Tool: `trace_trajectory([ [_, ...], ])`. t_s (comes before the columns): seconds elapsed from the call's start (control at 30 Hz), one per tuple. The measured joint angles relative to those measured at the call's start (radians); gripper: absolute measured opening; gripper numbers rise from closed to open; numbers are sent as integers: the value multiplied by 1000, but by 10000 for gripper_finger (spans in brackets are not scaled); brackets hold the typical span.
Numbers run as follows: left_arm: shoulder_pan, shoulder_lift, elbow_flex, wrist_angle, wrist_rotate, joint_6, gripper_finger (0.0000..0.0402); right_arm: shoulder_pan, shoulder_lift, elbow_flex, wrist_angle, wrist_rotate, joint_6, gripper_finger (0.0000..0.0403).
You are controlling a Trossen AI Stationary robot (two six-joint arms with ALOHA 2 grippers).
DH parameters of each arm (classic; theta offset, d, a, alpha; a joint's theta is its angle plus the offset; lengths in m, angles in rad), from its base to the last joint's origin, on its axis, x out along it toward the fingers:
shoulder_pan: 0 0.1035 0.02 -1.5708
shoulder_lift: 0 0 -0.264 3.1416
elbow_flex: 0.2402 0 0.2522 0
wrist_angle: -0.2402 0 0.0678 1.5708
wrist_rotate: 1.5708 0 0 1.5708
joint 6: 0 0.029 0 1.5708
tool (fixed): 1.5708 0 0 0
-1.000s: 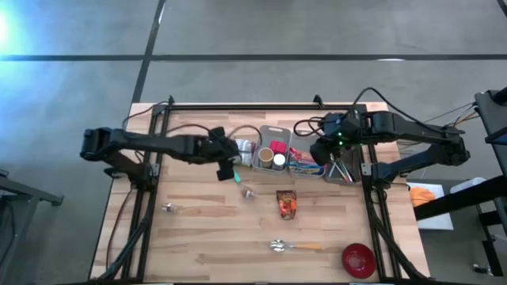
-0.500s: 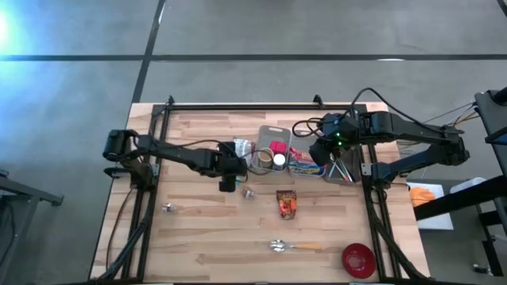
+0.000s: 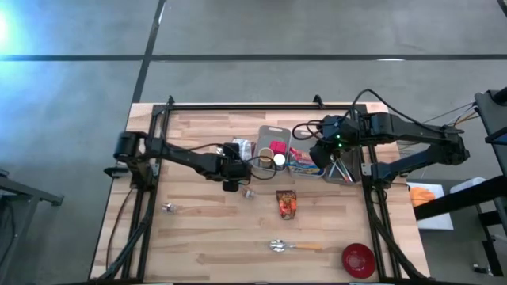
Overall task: Pick & Place Food Item
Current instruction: Put the green noodle pack into the right gray bin
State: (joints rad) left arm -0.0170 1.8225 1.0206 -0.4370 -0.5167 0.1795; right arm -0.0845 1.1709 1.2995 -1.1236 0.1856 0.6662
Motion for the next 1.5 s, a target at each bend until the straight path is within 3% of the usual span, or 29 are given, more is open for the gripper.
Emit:
trace_trajectory([
  [0.4, 6, 28, -1, 20, -3, 4, 199, 0, 0, 0, -2, 0, 2, 187],
  [0.8, 36, 29, -6, 27, 22, 4, 9, 15, 0, 0, -2, -2, 4, 187],
  [1.2, 42, 14, -6, 5, 61, -2, 1, 22, 0, 0, -2, -2, 4, 187],
  [1.5, 43, -147, -6, -50, 61, -76, 0, 22, 0, 0, 0, -2, -19, 187],
])
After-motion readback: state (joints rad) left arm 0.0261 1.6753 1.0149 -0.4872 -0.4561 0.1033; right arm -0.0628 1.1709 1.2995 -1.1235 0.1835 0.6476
